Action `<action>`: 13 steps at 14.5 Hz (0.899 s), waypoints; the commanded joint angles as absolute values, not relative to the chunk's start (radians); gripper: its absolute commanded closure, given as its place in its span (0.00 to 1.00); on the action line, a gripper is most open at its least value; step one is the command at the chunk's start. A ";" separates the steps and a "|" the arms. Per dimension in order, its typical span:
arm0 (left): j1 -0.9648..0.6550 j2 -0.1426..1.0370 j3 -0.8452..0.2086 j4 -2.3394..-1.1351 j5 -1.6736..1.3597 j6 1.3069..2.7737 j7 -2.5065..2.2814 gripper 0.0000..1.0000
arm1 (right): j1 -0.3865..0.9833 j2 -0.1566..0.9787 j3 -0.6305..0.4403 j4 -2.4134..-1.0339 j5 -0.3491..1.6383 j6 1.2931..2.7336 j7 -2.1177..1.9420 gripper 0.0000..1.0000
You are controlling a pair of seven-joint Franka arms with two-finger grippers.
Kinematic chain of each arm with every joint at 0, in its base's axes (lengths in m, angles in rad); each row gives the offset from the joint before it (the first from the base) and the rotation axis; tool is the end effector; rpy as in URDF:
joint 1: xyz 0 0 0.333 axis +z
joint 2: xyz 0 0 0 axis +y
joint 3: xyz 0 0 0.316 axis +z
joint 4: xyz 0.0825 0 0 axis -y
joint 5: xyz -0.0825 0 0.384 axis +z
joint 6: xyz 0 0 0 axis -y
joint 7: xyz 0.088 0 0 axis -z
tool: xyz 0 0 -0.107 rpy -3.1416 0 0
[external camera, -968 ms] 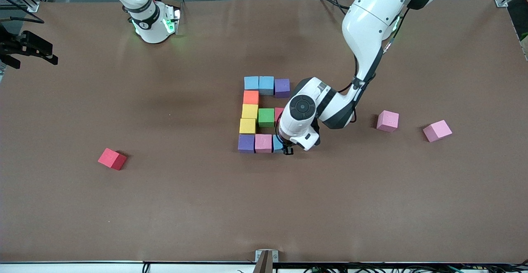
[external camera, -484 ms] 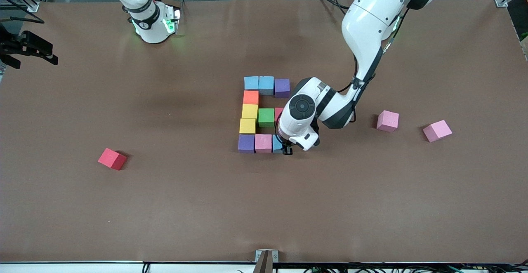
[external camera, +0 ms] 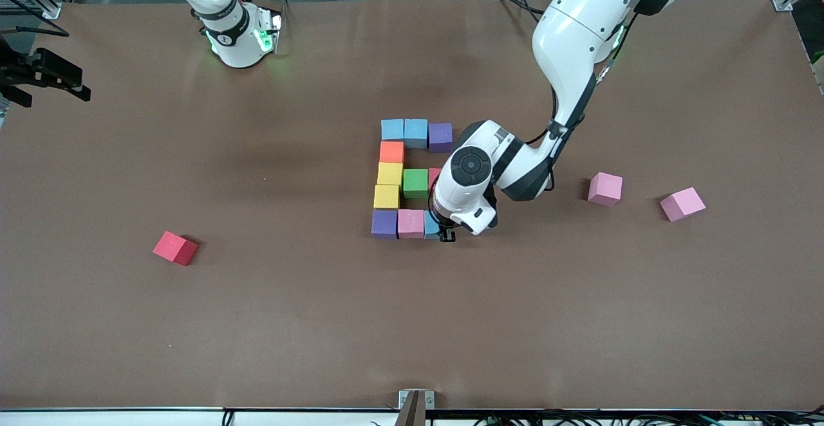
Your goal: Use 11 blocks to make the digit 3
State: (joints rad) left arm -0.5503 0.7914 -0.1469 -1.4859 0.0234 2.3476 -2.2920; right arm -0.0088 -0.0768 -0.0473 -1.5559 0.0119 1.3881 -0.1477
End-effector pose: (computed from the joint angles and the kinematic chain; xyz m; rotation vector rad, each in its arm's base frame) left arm 0.5676 -0.4503 0.2139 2.0992 2.2190 -0.1209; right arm 0.5100 -0.0283 0.6571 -3.1105 -0.1456 0.1387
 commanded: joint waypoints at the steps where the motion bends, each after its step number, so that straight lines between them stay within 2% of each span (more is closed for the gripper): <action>1: -0.564 0.802 -0.137 -1.457 0.035 2.353 -2.243 0.00 | -0.015 -0.100 -0.043 -1.580 0.011 1.388 -0.149 0.00; 4: -0.551 0.738 -0.133 -1.431 0.040 2.336 -2.197 0.00 | -0.015 -0.100 -0.043 -1.580 0.009 1.388 -0.149 0.00; 8: -0.534 0.583 -0.130 -1.431 0.038 2.287 -2.039 0.00 | -0.014 -0.100 -0.043 -1.580 0.011 1.388 -0.149 0.00; 13: -0.401 0.404 -0.133 -1.431 0.032 2.044 -1.515 0.00 | -0.012 -0.100 -0.043 -1.578 0.009 1.388 -0.149 0.00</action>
